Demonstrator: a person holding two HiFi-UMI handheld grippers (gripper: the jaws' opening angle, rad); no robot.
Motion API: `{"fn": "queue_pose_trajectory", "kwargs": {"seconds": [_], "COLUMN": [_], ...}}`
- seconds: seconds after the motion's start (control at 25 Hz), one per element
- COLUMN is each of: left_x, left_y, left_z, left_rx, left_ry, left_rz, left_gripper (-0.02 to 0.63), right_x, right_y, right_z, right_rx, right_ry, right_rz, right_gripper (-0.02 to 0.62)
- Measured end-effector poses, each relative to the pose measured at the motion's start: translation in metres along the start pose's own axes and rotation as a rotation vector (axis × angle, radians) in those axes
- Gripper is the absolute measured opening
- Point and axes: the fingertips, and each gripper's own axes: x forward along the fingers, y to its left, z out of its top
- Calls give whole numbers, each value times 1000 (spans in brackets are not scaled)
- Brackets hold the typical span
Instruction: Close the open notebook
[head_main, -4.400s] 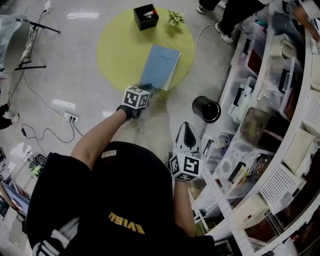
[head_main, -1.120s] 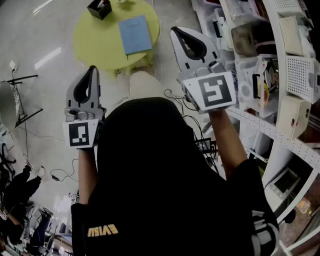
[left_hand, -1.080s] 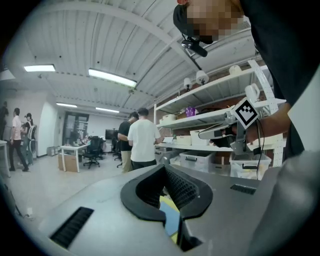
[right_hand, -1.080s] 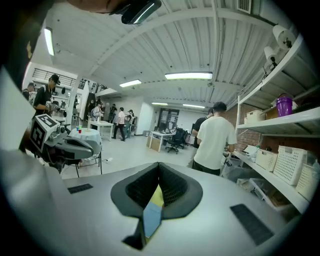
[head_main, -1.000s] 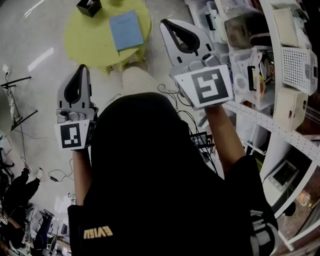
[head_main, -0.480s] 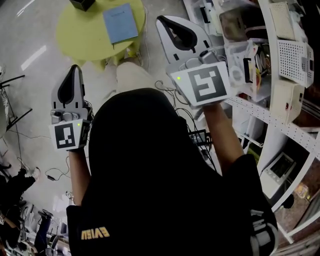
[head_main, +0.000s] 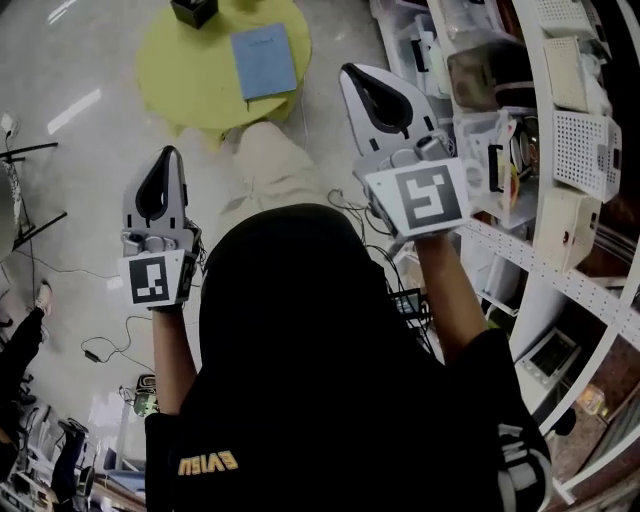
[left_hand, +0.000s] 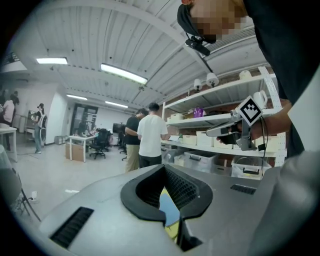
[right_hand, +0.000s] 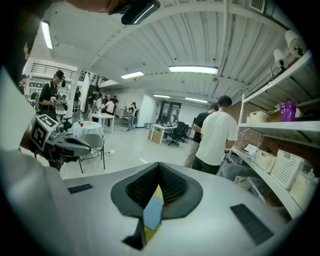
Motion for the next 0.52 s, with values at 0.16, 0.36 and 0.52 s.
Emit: {"fn": "queue_pose_trajectory", "kwargs": {"seconds": [0.16, 0.36, 0.52], "left_x": [-7, -30, -56], "left_y": [33, 83, 122], "left_z": [0, -10, -11], "left_rx": [-13, -49, -39], "left_ry": [-14, -16, 2], "left_rz": [70, 106, 130], "left_gripper": [18, 18, 18], "right_x": [24, 49, 79], "right_y": [5, 38, 76], "right_z": [-8, -5, 5], "right_rx": [-22, -13, -10], "right_ry": [88, 128, 129], "right_rz": [35, 37, 65], "right_gripper": [2, 2, 2]}}
